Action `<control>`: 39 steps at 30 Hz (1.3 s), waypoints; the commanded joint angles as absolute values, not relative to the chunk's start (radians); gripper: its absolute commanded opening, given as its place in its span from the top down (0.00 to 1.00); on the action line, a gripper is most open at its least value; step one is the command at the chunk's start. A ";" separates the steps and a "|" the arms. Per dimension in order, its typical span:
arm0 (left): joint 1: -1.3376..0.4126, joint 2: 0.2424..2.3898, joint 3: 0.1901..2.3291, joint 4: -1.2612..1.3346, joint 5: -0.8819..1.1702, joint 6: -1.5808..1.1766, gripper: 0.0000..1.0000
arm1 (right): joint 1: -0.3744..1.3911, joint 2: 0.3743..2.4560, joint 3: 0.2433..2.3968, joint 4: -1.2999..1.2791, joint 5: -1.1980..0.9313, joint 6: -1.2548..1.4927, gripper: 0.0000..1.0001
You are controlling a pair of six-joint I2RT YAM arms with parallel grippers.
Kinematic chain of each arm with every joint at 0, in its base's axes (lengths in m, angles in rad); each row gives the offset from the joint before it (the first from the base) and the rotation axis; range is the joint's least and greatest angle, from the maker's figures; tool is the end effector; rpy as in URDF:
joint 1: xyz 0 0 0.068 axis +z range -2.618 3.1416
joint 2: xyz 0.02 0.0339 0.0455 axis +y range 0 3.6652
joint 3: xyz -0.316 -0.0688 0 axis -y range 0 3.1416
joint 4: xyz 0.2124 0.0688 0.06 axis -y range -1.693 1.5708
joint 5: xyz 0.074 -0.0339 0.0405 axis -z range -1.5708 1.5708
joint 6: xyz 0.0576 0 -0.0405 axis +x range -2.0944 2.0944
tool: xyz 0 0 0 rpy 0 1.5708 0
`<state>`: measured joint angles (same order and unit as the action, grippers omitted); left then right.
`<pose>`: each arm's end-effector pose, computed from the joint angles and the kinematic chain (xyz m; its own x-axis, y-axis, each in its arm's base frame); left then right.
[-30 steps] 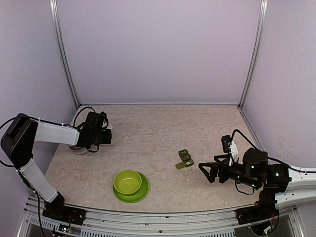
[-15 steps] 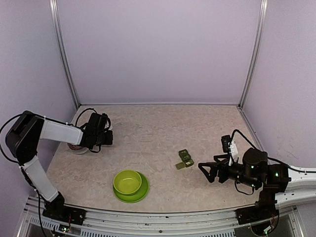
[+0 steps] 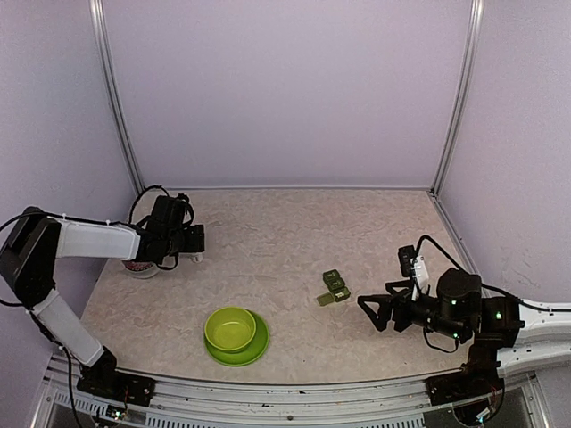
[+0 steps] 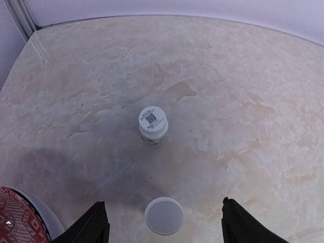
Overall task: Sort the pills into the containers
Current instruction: Place the pill bottle at the center of the board, then adjust the pill container at the center of the board.
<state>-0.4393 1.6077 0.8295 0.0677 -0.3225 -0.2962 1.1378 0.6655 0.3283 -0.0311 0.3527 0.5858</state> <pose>0.2997 -0.1207 0.2390 -0.6189 -0.0151 -0.7854 0.0055 0.9997 -0.0236 0.0647 0.0926 0.2489 -0.5221 0.1071 -0.8461 -0.5136 0.7525 0.4122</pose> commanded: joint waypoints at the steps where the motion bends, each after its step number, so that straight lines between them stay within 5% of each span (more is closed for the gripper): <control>1: -0.461 1.514 0.829 0.056 -0.316 -0.304 0.20 | 1.138 0.683 0.342 -0.015 0.358 0.587 0.00; 7: -0.546 1.455 0.849 0.015 -0.287 -0.310 0.01 | 1.136 0.672 0.344 -0.020 0.367 0.599 0.00; 16: -0.721 1.459 0.867 0.031 -0.125 -0.407 0.01 | 1.052 0.710 0.361 -0.058 0.360 0.636 0.00; 26: -0.911 1.700 1.021 0.074 -0.003 -0.472 0.01 | 0.887 0.820 0.336 -0.007 0.190 0.681 0.00; 39: -0.964 1.916 1.138 0.160 0.113 -0.540 0.01 | 0.761 1.038 0.356 0.171 -0.024 0.631 0.00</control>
